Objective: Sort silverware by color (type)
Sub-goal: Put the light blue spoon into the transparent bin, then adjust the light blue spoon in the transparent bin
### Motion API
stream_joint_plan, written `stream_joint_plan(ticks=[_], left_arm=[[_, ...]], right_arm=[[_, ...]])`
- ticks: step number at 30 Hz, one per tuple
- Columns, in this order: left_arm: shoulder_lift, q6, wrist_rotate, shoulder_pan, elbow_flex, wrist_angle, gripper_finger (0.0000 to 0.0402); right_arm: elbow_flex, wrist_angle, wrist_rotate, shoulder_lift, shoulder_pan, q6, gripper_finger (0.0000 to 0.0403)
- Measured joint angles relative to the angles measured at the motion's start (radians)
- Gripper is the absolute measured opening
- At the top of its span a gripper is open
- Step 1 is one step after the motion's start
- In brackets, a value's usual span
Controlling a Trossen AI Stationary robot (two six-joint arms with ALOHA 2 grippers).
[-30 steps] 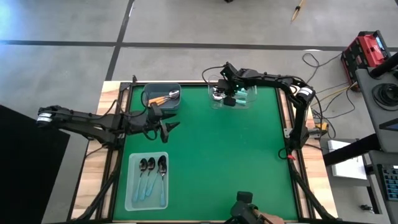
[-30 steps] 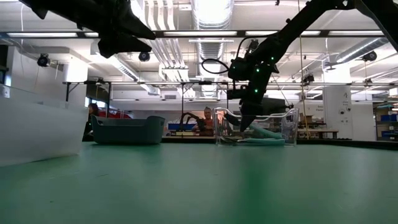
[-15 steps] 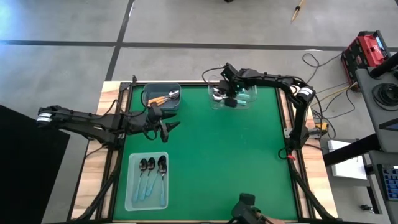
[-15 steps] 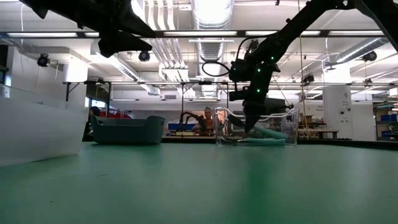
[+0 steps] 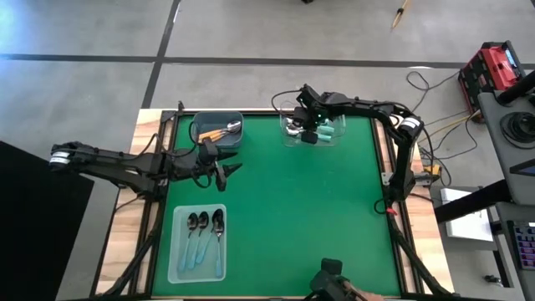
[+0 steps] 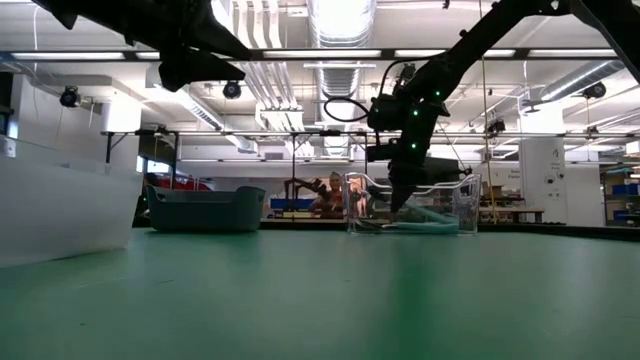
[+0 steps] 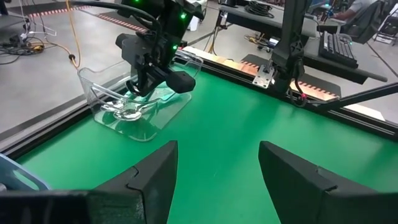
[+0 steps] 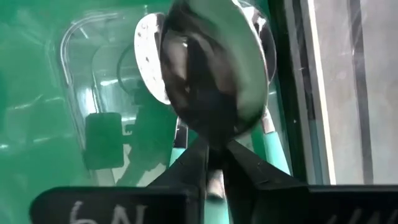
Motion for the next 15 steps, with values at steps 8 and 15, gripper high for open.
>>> stream_joint_plan(ticks=[8, 15], left_arm=[[0.000, 0.018, -0.001, 0.000, 0.000, 0.011, 0.0207], [0.000, 0.063, -0.008, 0.000, 0.000, 0.013, 0.0207]], right_arm=[[0.000, 0.008, 0.000, 0.000, 0.000, 0.005, 0.0078], [0.025, 0.009, 0.008, -0.009, 0.000, 0.055, 0.0081]])
